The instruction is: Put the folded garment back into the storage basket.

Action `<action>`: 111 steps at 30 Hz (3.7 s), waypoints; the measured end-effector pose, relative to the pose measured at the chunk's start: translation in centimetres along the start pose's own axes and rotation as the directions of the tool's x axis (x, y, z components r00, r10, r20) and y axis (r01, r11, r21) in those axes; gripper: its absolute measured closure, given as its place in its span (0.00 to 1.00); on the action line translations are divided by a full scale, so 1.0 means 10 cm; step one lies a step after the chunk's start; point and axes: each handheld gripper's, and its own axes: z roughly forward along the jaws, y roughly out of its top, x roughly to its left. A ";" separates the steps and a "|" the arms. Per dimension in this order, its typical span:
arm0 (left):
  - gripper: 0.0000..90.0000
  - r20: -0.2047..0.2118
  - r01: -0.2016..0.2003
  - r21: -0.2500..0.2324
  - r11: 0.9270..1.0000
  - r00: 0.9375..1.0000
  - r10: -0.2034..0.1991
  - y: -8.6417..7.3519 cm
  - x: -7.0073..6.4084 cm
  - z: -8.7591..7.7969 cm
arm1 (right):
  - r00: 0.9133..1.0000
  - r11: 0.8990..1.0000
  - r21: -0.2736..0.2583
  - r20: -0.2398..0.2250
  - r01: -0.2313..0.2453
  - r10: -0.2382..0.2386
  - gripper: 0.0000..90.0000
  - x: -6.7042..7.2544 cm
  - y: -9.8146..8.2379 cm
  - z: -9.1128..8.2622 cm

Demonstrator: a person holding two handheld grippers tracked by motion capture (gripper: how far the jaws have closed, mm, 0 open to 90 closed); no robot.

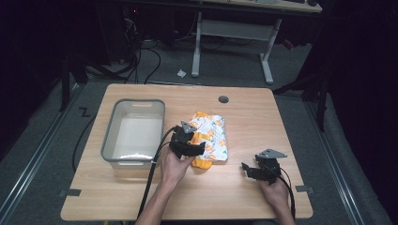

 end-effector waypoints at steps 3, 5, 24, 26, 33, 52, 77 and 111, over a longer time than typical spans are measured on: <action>0.30 -0.019 -0.007 0.009 1.000 1.000 0.008 0.05 0.01 0.05 | 1.000 1.000 -0.001 0.000 0.003 -0.003 0.33 0.00 0.00 0.00; 0.29 -0.020 0.008 0.008 1.000 1.000 -0.008 0.08 0.04 0.09 | 1.000 1.000 0.000 0.000 0.000 0.000 0.33 0.00 0.00 0.00; 0.32 -0.087 0.111 0.041 0.993 0.991 -0.107 0.12 0.25 0.54 | 1.000 1.000 -0.001 0.002 -0.001 0.001 0.33 0.00 0.00 0.00; 0.31 -0.079 0.130 0.047 0.990 0.989 -0.126 0.11 0.27 0.59 | 1.000 1.000 -0.001 0.003 -0.001 0.001 0.33 0.00 0.00 0.00; 0.29 -0.060 0.154 0.100 0.983 0.987 -0.148 0.05 0.30 0.75 | 1.000 1.000 -0.001 0.003 -0.001 0.001 0.33 0.00 0.00 0.00; 0.65 -0.053 0.049 0.108 0.993 0.998 -0.044 -0.01 0.17 0.85 | 1.000 1.000 -0.001 0.002 -0.001 0.001 0.33 0.00 0.00 0.00; 0.81 0.008 0.067 0.029 0.997 0.998 -0.067 0.08 0.08 0.63 | 1.000 1.000 -0.001 0.003 -0.001 0.001 0.33 0.00 0.00 0.00; 0.86 0.111 0.061 -0.126 0.990 0.993 -0.047 0.27 0.00 -0.10 | 1.000 1.000 -0.001 0.003 0.000 0.000 0.33 0.00 0.00 0.00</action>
